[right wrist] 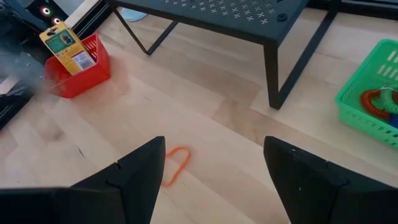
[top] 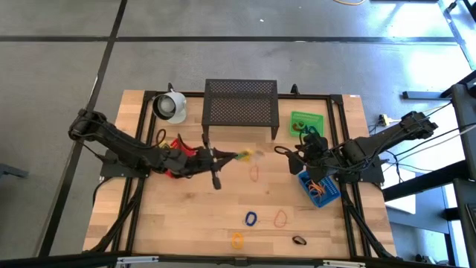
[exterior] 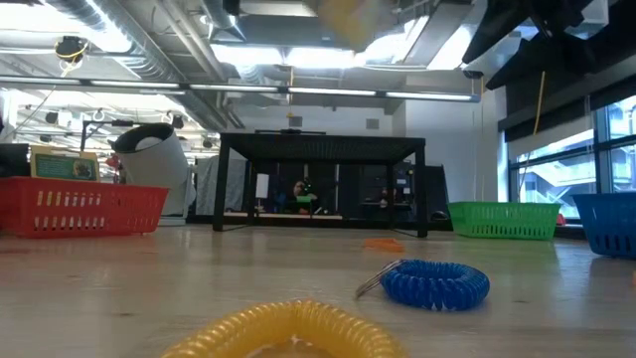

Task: Pick & Place Office Desk Supplies
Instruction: Put the yellow crayon box into the red bin

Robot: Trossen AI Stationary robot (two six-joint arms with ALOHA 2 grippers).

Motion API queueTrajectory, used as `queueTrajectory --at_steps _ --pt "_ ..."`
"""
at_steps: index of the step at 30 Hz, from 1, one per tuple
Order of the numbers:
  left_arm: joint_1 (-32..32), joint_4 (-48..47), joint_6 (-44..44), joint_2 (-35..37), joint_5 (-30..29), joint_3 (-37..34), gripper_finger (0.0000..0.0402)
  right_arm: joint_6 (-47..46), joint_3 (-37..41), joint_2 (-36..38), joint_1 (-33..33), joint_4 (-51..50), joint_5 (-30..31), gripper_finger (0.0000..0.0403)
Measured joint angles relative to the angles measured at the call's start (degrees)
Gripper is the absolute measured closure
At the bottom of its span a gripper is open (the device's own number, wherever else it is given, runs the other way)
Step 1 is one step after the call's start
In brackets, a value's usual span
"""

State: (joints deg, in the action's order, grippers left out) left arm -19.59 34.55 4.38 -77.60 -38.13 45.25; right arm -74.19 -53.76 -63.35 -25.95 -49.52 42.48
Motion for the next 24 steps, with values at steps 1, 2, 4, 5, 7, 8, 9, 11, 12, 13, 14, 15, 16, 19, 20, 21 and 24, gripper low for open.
queueTrajectory --at_steps 1,2,4,5,7,8,9,11,12,13,14,15,16,19,20,21,24 --pt "-0.30 -2.22 -0.45 0.82 -1.41 -0.02 0.0400 0.00 0.00 0.00 0.00 0.00 -0.02 0.0128" --pt "-0.62 -4.49 -1.48 1.91 -2.49 -0.02 0.0400 -0.01 0.00 0.00 0.01 0.02 -0.03 0.0128" --pt "-1.40 -10.96 -5.09 4.69 -5.44 -0.02 0.0399 -0.03 0.00 0.00 0.02 0.02 -0.55 0.0128" --pt "-1.91 -14.58 -7.22 6.16 -7.15 -0.02 0.0398 -0.05 0.00 0.00 0.02 0.02 -0.94 0.0128" --pt "-2.98 -22.29 -12.15 9.37 -11.33 -0.02 0.0397 0.08 0.00 -0.02 0.00 0.00 -1.34 0.0128" --pt "-3.51 -25.70 -14.59 11.02 -13.35 -0.02 0.0398 0.16 0.00 -0.08 0.00 0.00 -1.33 0.0128" --pt "-4.03 -29.46 -17.15 12.78 -15.04 -0.01 0.0399 0.48 0.00 -0.16 0.02 0.00 -1.34 0.0128" --pt "-5.01 -36.87 -22.61 15.79 -17.18 -0.02 0.0400 1.27 0.00 -0.20 0.02 -0.02 -1.33 0.0128" --pt "-5.46 -40.52 -25.39 17.25 -17.43 -0.02 0.0400 1.44 0.00 -0.20 0.02 -0.02 -1.33 0.0128" --pt "-5.93 -44.41 -28.47 18.55 -17.47 -0.01 0.0399 1.57 0.00 -0.20 0.02 -0.02 -1.33 0.0128" --pt "-6.50 -48.10 -31.79 19.71 -17.50 -0.02 0.0398 1.58 0.00 -0.20 0.02 -0.02 -1.34 0.0128" --pt "-7.09 -51.92 -35.21 20.70 -17.51 -0.02 0.0398 1.60 0.00 -0.20 0.02 -0.02 -1.33 0.0128" --pt "-7.68 -56.05 -38.55 21.57 -17.51 -0.02 0.0398 1.60 0.00 -0.20 0.02 -0.06 -1.33 0.0128" --pt "-9.18 -68.51 -48.43 23.27 -16.62 -0.01 0.0400 1.62 0.00 -0.33 0.01 -0.13 -1.33 0.0128" --pt "-9.51 -72.55 -51.96 23.65 -15.50 -0.02 0.0400 1.62 0.00 -0.49 0.01 -0.13 -1.33 0.0128" --pt "-9.75 -76.41 -55.79 23.93 -14.19 -0.01 0.0400 1.62 0.00 -0.64 0.02 -0.13 -1.34 0.0128" --pt "-9.97 -87.41 -66.82 24.04 -8.63 -0.02 0.0397 1.60 0.00 -1.29 0.02 -0.13 -1.33 0.0128"
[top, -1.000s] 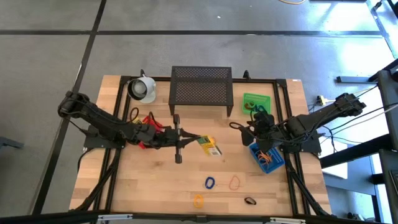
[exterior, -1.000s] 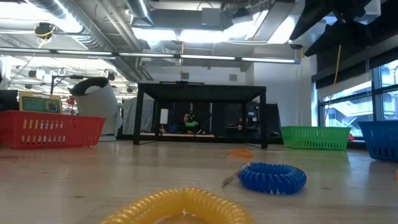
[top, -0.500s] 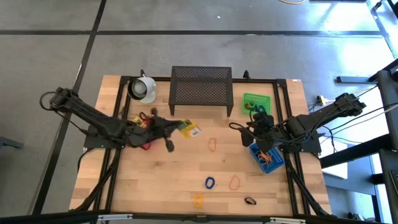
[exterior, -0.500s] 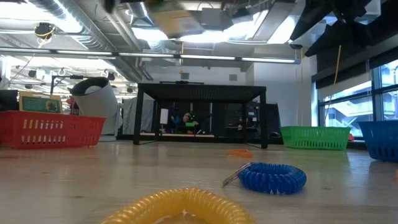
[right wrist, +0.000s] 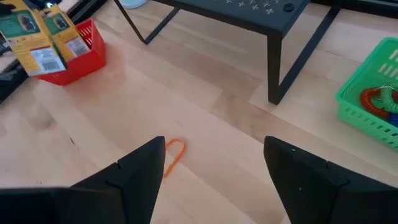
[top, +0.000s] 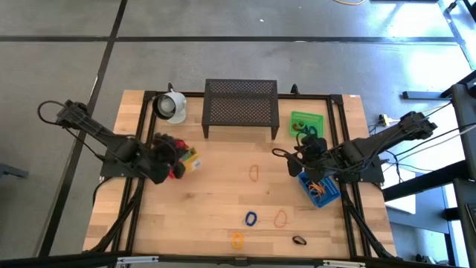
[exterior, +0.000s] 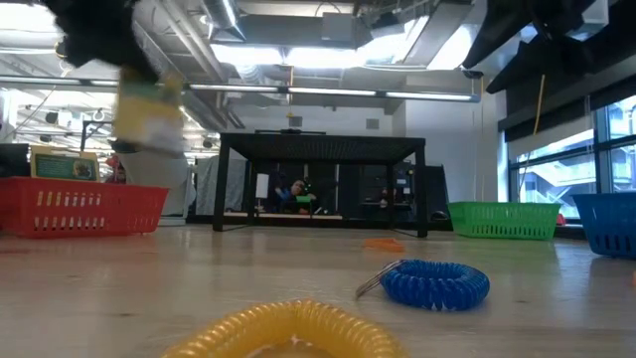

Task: Pick & Place Office Desk Supplies
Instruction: Put the yellow crayon box into the red bin

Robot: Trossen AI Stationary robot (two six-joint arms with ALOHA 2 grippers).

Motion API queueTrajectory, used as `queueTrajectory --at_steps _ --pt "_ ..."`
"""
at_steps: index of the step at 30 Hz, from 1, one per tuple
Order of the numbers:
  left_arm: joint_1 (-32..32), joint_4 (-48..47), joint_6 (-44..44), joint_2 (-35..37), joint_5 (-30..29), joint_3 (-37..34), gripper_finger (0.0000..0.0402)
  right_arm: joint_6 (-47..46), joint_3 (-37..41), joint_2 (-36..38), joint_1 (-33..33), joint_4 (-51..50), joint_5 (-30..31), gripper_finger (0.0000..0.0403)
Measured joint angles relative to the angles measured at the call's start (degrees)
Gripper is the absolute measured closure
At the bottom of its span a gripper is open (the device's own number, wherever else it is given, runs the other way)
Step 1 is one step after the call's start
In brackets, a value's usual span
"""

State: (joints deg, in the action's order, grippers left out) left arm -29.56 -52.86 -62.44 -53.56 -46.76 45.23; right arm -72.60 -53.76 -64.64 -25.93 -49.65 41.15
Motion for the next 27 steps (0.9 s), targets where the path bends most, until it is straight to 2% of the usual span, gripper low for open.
queueTrajectory --at_steps 5,9,16,22,27 --pt "0.02 -12.57 -15.53 -0.76 5.59 0.00 0.0400 0.00 0.00 -2.00 0.00 0.00 -0.01 0.0128" --pt "0.02 -17.61 -21.51 -0.92 7.89 0.01 0.0397 0.00 0.00 -3.60 0.00 0.13 -0.02 0.0128" --pt "0.02 -21.31 -23.96 -0.92 8.95 0.01 0.0399 -0.02 0.00 -5.25 0.00 0.38 -1.19 0.0128" --pt "0.02 -24.75 -26.16 -0.92 5.62 0.00 0.0400 0.02 0.00 -5.38 0.00 0.39 -1.69 0.0128" --pt "0.02 -28.38 -29.29 -0.96 7.42 0.00 0.0397 0.04 0.00 -5.38 0.00 0.39 -1.68 0.0128"
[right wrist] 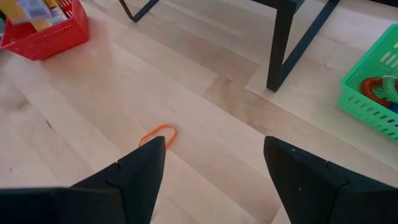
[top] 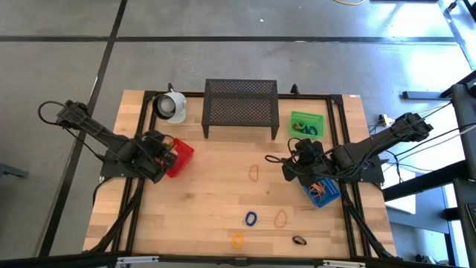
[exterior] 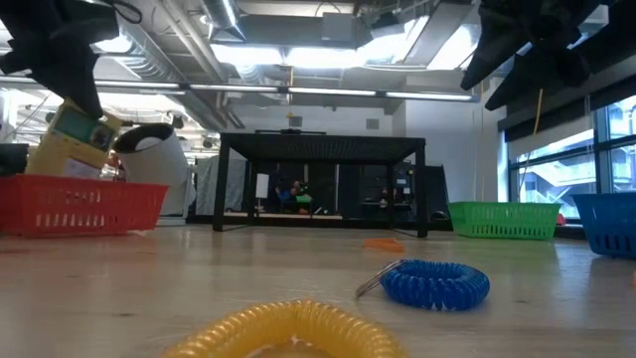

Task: Pick & Place Office Desk Supplies
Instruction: Put the yellow crayon box into the red bin

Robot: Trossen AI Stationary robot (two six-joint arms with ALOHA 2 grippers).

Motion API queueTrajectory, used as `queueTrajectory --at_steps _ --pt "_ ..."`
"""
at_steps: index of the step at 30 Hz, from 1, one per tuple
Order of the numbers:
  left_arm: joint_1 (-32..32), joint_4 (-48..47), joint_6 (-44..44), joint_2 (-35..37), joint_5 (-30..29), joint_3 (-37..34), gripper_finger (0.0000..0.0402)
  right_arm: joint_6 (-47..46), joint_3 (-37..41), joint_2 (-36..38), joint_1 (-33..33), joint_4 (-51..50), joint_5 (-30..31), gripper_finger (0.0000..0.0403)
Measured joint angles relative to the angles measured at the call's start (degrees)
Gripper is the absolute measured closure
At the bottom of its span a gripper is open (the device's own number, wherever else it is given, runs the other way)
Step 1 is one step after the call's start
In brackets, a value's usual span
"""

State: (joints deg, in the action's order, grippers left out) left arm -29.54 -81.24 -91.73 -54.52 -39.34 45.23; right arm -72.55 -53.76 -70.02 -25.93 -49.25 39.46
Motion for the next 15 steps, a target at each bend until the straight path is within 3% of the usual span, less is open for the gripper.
queueTrajectory --at_steps 15 --pt "0.00 -0.28 -1.61 -0.43 1.66 0.02 0.0399 0.13 0.00 0.00 0.00 0.01 0.15 0.0128"
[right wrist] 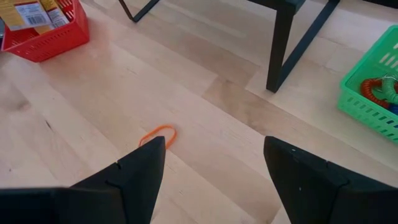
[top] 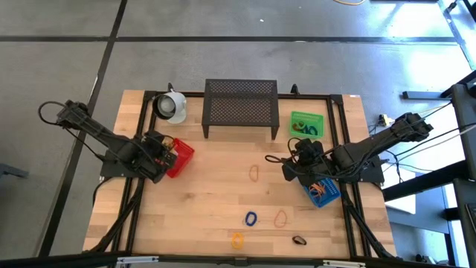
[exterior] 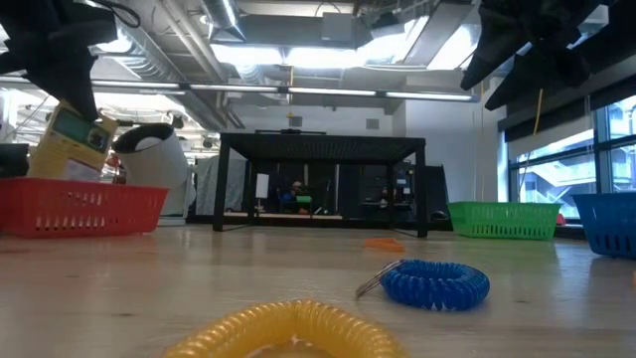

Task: Pick & Place Office Desk Supplies
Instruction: Put the yellow crayon box into the red bin, then put the orange rubber band into the blue bin

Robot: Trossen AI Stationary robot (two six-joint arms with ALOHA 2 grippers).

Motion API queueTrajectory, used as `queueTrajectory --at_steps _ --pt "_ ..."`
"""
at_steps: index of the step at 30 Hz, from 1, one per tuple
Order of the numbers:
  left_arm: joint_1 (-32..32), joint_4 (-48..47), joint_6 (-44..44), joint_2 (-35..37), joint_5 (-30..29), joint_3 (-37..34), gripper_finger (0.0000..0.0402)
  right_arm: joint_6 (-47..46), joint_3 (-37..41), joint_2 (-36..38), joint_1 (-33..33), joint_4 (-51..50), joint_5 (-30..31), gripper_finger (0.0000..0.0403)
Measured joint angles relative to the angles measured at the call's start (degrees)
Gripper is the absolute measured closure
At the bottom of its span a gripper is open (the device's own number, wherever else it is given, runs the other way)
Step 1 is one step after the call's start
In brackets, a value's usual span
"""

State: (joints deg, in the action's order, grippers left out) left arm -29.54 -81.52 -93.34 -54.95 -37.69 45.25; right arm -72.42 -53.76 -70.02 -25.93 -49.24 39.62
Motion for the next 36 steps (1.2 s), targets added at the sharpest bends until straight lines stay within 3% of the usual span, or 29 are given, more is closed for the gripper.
queueTrajectory --at_steps 19,30,36 --pt "0.02 0.31 -3.67 -10.51 -3.05 -0.02 0.0359 -0.05 0.00 0.00 0.00 0.54 -0.22 0.0128" --pt "0.00 0.79 -6.49 -10.81 -2.91 -0.01 0.0321 1.38 0.00 0.00 0.00 1.45 -7.24 0.0128" --pt "0.00 2.23 -6.47 -10.81 -3.30 -0.01 0.0288 4.12 0.00 -0.98 0.00 8.80 -7.74 0.0128"
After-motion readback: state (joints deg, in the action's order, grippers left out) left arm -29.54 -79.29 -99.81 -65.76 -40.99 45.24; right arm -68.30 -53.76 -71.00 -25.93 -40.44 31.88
